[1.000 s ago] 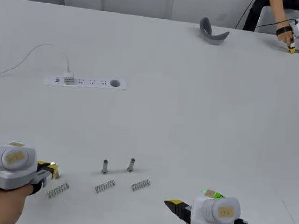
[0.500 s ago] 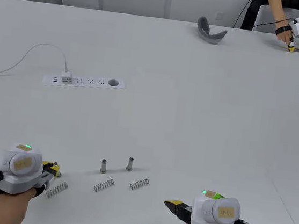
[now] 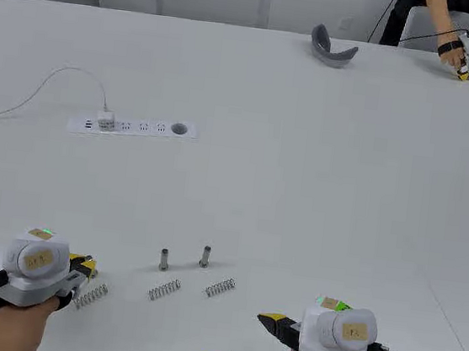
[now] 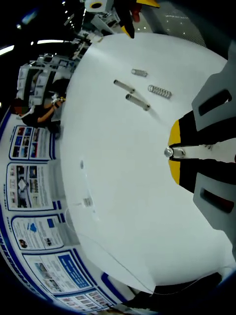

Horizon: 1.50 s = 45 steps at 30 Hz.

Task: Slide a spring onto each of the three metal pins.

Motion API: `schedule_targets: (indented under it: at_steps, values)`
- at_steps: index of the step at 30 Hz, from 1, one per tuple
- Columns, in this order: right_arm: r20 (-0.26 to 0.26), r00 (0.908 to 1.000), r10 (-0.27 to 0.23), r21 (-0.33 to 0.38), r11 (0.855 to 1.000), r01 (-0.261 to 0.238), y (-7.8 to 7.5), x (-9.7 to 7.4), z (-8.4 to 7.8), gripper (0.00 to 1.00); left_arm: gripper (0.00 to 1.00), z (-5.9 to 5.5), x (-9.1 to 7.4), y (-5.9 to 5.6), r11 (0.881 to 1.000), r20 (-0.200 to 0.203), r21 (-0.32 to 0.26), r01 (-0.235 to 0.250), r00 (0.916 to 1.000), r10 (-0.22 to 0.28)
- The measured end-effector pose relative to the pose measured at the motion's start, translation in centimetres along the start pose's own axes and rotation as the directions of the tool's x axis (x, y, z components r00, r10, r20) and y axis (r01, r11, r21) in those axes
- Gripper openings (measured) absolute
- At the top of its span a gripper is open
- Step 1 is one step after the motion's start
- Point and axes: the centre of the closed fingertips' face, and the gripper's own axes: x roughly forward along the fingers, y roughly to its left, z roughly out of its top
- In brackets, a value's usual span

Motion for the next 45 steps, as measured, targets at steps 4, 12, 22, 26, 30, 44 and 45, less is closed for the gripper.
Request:
schedule_targets:
  at_steps: [4,12,22,26,30,44,45]
  values:
    - [0.002,1.0000,0.001,0.005,1.000,-0.001,0.0,0.0,0.0,0.85,0.09,-0.4,0.0,-0.2,1.000,-0.012,-0.010,0.015,0.9998,-0.015]
    - [-0.001,1.0000,0.005,0.004,1.000,-0.005,0.1,0.1,-0.1,0.85,0.11,-1.9,-0.2,-0.5,0.999,-0.042,-0.020,0.029,0.9987,-0.030]
    - [-0.009,0.9999,0.012,0.003,1.000,-0.012,0.3,0.4,-0.4,0.85,0.16,-3.4,-1.0,-0.6,0.999,-0.063,-0.022,0.045,0.9970,-0.046]
    - [-0.011,0.9999,0.013,0.004,1.000,-0.013,0.3,0.4,-0.5,0.85,0.18,-3.5,-1.3,-0.5,0.998,-0.064,-0.037,0.051,0.9966,-0.053]
    - [-0.011,0.9998,0.015,0.005,1.000,-0.015,0.4,0.4,-0.6,0.85,0.22,-3.5,-1.6,-0.8,0.997,-0.066,-0.030,0.076,0.9948,-0.078]
    - [-0.020,0.9995,0.023,0.002,1.000,-0.023,0.6,0.7,-0.9,0.85,0.32,-4.6,-2.4,-1.6,0.990,-0.117,0.035,0.139,0.9840,-0.134]
    - [-0.019,0.9995,0.024,0.002,1.000,-0.024,0.7,0.7,-0.9,0.85,0.33,-4.8,-2.4,-1.7,0.988,-0.125,0.043,0.149,0.9818,-0.143]
